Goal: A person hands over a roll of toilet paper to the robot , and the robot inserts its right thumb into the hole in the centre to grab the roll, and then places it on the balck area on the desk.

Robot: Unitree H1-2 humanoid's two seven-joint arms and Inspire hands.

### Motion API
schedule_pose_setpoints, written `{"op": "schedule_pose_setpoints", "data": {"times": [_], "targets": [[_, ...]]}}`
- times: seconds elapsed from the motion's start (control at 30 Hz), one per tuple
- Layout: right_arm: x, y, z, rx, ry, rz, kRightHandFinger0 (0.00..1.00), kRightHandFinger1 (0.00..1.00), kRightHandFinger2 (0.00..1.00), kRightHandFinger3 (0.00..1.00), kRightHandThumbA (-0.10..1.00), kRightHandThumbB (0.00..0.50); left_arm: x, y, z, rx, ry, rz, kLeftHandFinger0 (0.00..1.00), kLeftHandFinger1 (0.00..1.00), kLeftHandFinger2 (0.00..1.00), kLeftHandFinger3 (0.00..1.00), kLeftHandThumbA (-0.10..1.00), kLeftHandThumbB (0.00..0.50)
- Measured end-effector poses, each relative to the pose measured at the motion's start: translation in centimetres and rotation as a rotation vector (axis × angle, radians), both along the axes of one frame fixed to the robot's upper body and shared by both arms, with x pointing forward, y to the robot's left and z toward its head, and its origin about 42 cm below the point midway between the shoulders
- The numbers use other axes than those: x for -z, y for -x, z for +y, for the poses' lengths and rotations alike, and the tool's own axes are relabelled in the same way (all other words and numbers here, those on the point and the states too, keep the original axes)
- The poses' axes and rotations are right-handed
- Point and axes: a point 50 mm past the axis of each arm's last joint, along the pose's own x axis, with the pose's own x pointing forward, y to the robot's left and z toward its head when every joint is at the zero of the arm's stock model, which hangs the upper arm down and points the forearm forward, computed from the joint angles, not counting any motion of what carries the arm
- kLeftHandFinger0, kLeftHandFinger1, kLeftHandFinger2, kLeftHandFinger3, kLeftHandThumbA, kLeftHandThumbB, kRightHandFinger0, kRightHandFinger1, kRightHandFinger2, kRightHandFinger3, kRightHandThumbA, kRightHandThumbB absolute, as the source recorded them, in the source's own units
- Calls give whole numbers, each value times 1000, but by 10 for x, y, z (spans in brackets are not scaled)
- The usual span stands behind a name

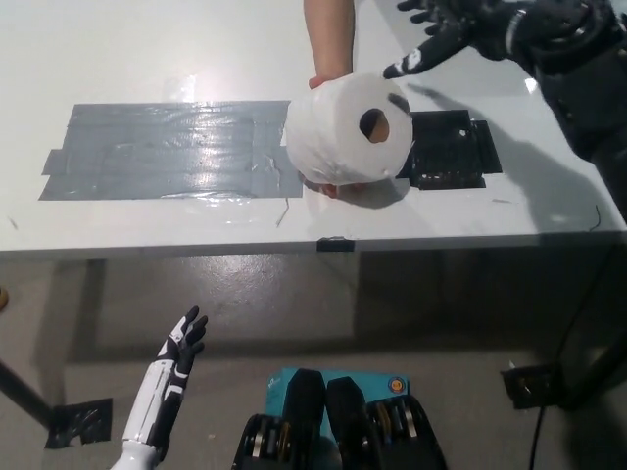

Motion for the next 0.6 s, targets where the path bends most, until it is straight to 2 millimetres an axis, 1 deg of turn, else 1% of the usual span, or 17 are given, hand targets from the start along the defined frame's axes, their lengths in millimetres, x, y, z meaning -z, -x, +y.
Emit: {"op": "schedule_pose_setpoints", "data": {"times": [0.03,0.07,0.13,0.17,0.2,0.3,0.37,0.47,0.5,0.53,0.57,0.6], "targets": [[0,0,3,-4,4,0,1000,1000,1000,1000,920,470,0,0,0,1,-1,-2,1000,1000,1000,1000,989,192],[0,0,6,-9,10,-2,1000,1000,1000,1000,940,488,0,0,0,1,-2,-4,1000,1000,1000,1000,991,198],[2,0,11,-15,21,-2,1000,1000,1000,1000,968,494,-1,0,0,2,-2,-7,1000,1000,1000,1000,991,189],[4,0,11,-15,26,2,1000,1000,1000,1000,1000,500,-1,0,0,3,-2,-8,1000,1000,1000,1000,990,190],[5,0,12,-15,31,4,1000,1000,1000,1000,1000,494,-1,0,0,3,-2,-9,1000,1000,1000,1000,988,184],[9,-1,10,-12,63,6,1000,1000,1000,1000,1000,500,-1,0,0,4,-3,-10,1000,1000,1000,1000,984,183],[11,-1,8,-8,77,7,1000,1000,1000,1000,989,500,-1,0,0,5,-4,-11,1000,1000,1000,1000,989,190],[14,-2,6,-7,88,7,1000,1000,1000,1000,911,500,-2,-1,0,6,-4,-14,1000,1000,1000,1000,986,199],[14,-2,6,-8,90,6,1000,1000,1000,1000,931,500,-2,-1,0,7,-4,-15,1000,1000,1000,1000,987,197],[14,-2,6,-9,90,4,1000,1000,1000,1000,942,489,-2,-2,-1,8,-4,-16,1000,1000,1000,1000,990,187],[14,-2,6,-10,92,3,1000,1000,1000,1000,918,494,-2,-2,-1,8,-4,-16,1000,1000,1000,1000,991,185],[14,-2,6,-11,97,2,1000,1000,1000,1000,908,484,-2,-2,-1,9,-5,-16,1000,1000,1000,1000,992,185]]}}
